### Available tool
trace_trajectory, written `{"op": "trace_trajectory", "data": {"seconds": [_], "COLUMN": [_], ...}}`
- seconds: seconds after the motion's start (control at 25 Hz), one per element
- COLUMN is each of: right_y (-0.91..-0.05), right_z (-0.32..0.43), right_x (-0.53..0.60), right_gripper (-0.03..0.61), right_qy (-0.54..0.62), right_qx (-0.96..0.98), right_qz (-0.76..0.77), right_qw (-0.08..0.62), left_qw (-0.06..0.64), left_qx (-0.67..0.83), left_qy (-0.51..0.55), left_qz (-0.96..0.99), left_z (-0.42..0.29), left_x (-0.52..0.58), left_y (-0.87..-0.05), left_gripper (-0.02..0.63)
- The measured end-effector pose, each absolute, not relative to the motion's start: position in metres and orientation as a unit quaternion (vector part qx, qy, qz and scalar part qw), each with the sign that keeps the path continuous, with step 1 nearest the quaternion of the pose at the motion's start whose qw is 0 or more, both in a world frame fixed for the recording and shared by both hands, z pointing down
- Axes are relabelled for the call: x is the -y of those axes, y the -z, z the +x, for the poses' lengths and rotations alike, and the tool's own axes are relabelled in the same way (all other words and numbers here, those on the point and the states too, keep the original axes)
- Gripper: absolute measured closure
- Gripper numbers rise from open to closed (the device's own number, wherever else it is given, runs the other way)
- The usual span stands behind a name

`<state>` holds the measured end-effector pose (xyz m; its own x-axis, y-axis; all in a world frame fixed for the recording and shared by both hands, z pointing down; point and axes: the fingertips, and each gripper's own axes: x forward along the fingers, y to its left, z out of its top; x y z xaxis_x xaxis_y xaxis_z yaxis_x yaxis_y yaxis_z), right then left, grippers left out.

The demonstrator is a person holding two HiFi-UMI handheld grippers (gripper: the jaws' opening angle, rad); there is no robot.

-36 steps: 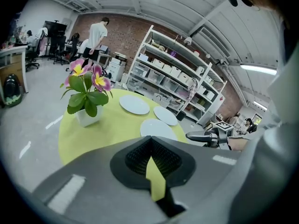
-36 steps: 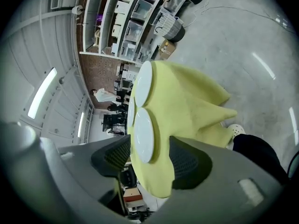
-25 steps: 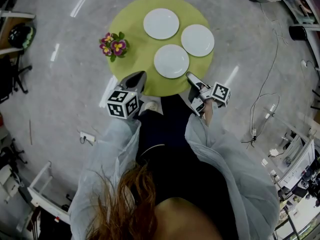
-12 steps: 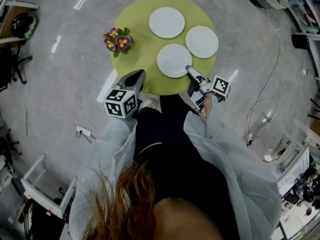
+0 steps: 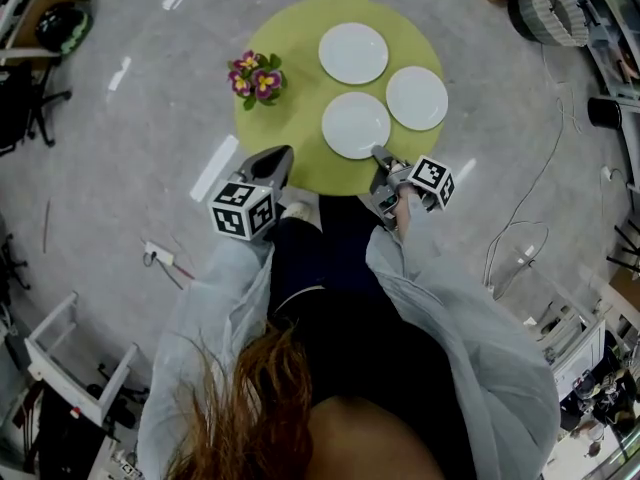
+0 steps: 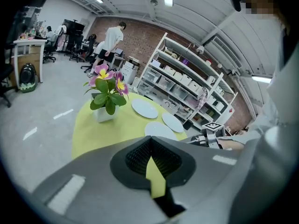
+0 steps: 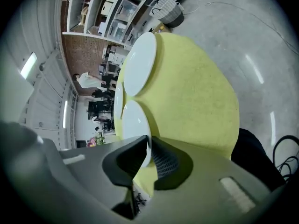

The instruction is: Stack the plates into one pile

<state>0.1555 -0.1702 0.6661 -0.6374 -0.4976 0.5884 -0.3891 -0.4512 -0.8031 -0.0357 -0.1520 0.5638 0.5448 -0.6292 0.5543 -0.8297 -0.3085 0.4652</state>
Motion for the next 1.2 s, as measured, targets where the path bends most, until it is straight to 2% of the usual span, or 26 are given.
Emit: {"op": "trace_trajectory", "data": {"seconds": [0.88, 1.2], "right_y": [-0.593, -0.557], "right_z": [0.133, 0.154], "right_x": [0.185, 0.225], "right_gripper": [0.561, 0.561], "right_qy": [0.686, 0.665], "right_qx": [-0.613, -0.626], "right_qz": [-0.381, -0.378], "right_qw": [0.091, 0.149], "left_qw": [0.343, 0.328], "left_qx": [0.464, 0.466], "left_qy": [-0.09, -0.091], "left_qz": [0.812, 0.817], "left_z": [-0.035, -0.031], "left_x": [0.164, 0.174], "left_y": [-0.552, -0.546], "left_gripper": [0.601, 0.601]}}
